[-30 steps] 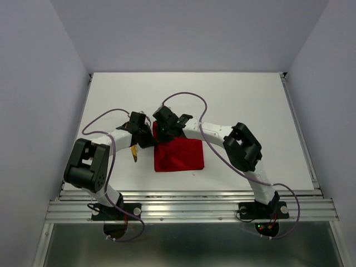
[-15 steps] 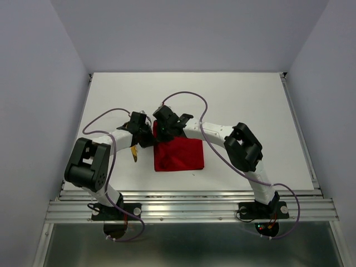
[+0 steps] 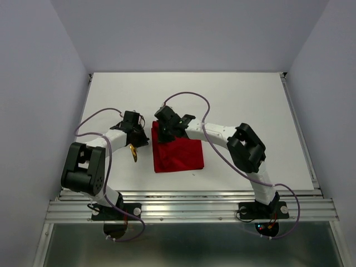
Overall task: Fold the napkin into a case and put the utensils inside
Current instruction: Fold the rectangle-folded napkin at the center of the board, then smooth out the square-folded napkin at the center of the board.
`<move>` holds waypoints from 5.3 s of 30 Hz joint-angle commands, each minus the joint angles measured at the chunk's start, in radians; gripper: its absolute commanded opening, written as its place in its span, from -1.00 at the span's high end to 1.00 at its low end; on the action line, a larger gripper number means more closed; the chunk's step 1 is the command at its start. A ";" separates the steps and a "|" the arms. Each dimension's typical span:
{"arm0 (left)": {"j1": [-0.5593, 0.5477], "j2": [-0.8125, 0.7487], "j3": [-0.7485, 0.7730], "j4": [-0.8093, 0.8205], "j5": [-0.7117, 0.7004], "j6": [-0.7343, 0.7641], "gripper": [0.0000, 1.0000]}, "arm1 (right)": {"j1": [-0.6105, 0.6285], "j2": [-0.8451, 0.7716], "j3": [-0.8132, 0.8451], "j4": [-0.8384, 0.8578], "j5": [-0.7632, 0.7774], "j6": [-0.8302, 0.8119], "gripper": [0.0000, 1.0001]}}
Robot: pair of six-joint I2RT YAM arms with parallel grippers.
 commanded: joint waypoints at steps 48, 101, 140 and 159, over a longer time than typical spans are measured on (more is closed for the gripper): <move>-0.024 0.081 0.024 0.095 0.191 -0.017 1.00 | 0.010 -0.073 -0.041 0.044 0.035 0.036 0.99; -0.004 -0.181 -0.135 -0.025 0.231 -0.008 -0.37 | -0.347 -0.695 -0.833 0.116 0.069 0.013 -0.30; -0.099 -0.276 0.003 -0.153 0.156 -0.068 1.00 | -0.373 -0.714 -0.834 0.122 0.047 0.017 -0.33; -0.097 -0.274 -0.212 -0.106 0.128 -0.121 1.00 | -0.373 -0.578 -0.811 0.228 -0.209 -0.061 -0.46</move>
